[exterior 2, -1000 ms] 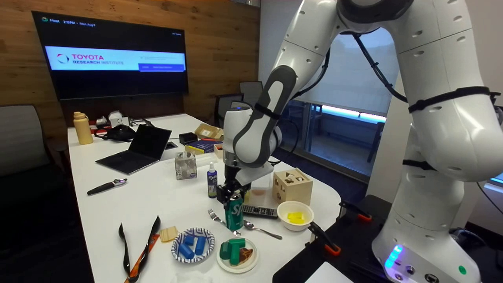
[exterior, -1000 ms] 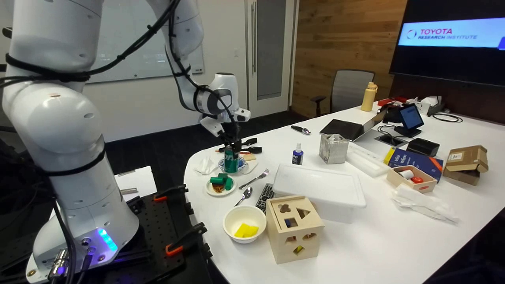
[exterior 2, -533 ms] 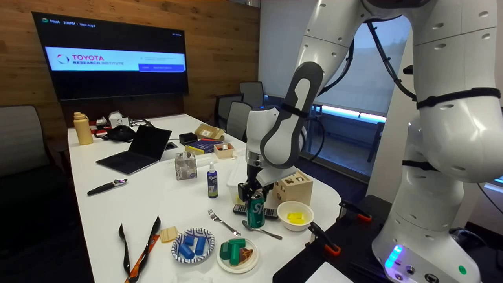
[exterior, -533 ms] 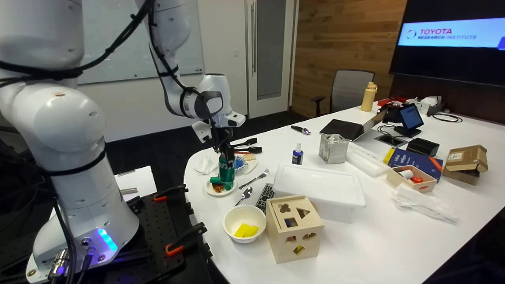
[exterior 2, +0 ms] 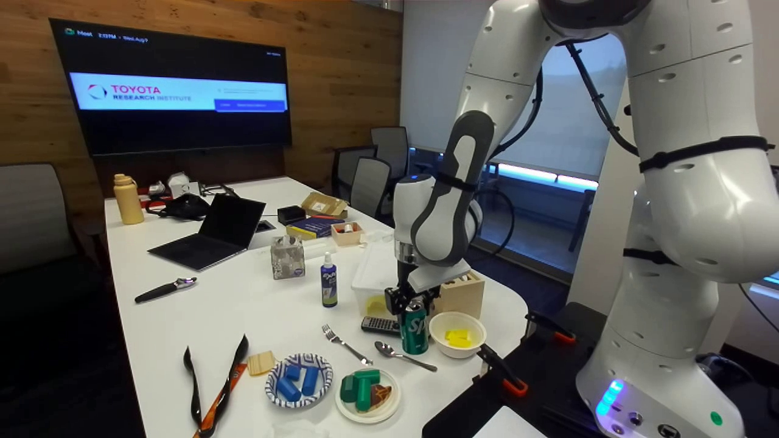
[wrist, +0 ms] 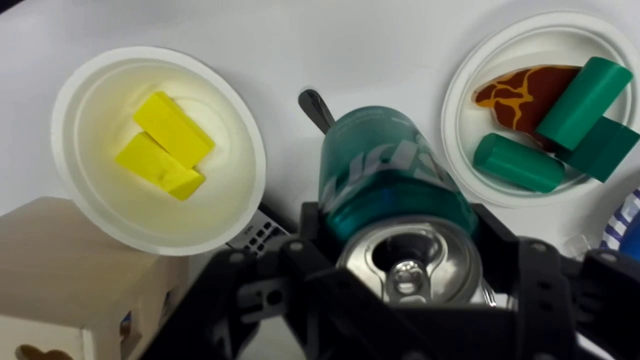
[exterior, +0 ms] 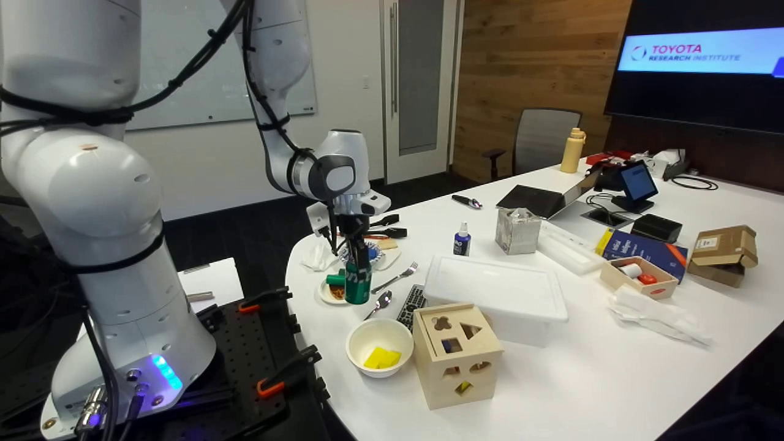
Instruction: Move the green can forwards.
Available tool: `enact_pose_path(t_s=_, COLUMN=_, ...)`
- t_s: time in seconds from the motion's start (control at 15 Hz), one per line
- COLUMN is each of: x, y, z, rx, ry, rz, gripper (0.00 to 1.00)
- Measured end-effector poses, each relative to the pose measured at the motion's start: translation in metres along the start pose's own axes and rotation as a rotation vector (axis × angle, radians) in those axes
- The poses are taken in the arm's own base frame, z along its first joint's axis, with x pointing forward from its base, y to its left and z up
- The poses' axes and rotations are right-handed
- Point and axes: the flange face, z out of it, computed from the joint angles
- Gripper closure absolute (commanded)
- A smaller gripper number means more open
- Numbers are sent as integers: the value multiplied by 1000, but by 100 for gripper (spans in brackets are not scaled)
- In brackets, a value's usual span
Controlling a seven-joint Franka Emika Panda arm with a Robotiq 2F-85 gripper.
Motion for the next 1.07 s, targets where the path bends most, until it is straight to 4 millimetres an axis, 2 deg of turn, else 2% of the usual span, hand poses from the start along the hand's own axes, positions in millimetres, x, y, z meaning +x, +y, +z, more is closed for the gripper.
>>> enact_pose_path(t_s=0.27, x=-5, y=7, z=22, rx=2, ry=-57, rz=51, gripper=53)
enact_pose_path(t_s=0.6, x=-7, y=3, z=43, rx=30, ry=-108, rz=71, gripper=53)
enact_pose_path(t_s=0.93, x=5, y=3, z=64, rx=25, ry=-120, rz=89, gripper=53)
enact_pose_path(t_s=1.07, x=14, y=4, z=67, rx=32, ry=-114, rz=90, gripper=53)
